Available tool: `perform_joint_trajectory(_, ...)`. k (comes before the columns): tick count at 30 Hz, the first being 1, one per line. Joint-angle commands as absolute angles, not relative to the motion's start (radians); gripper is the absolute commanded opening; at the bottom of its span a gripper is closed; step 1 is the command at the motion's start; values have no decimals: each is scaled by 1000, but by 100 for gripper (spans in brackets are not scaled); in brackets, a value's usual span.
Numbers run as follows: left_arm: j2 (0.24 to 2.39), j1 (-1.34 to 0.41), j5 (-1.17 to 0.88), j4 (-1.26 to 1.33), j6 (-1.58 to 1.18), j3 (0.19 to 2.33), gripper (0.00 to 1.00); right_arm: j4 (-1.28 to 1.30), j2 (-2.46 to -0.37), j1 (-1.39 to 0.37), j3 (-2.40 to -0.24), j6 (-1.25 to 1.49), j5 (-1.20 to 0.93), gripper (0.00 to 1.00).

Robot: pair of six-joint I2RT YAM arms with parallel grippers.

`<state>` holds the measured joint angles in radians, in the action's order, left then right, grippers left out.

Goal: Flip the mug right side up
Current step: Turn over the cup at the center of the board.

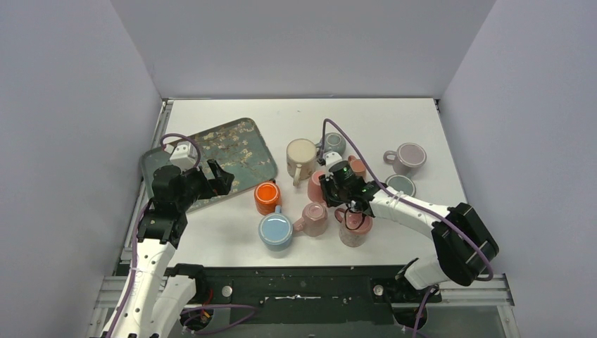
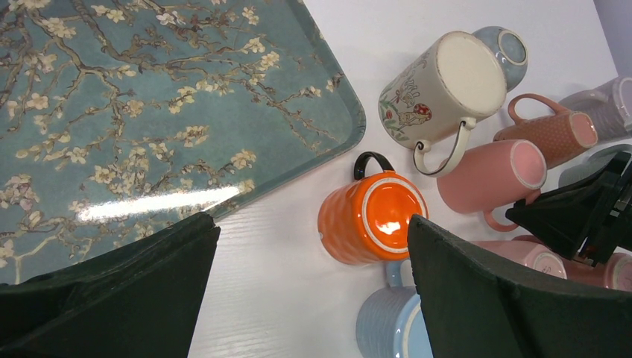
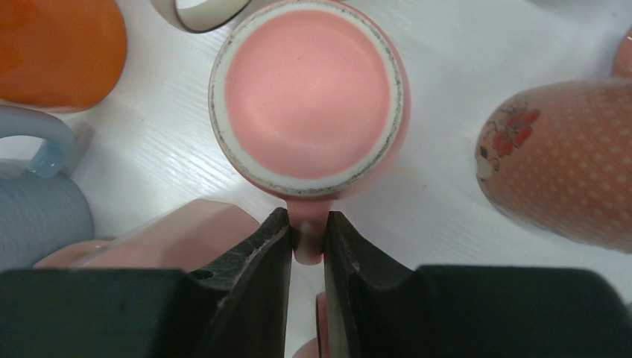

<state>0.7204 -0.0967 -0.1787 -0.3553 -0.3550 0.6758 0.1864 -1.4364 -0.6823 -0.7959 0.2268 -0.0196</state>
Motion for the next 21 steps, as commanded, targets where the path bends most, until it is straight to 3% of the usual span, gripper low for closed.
perform_joint_trajectory(1, 714, -100, -170, -326, -344, 686, 97, 187, -1366, -683, -779, 291, 120, 17)
perform_joint_trajectory(5, 710, -100, -167, -325, -344, 684, 97, 182, -1368, -684, -777, 305, 156, 17)
perform_joint_trajectory(13, 714, -98, -167, -326, -344, 683, 97, 197, -1436, -684, -836, 330, 176, 34)
perform_joint_trajectory(21, 711, -98, -166, -327, -345, 684, 97, 180, -1478, -684, -860, 298, 167, 36)
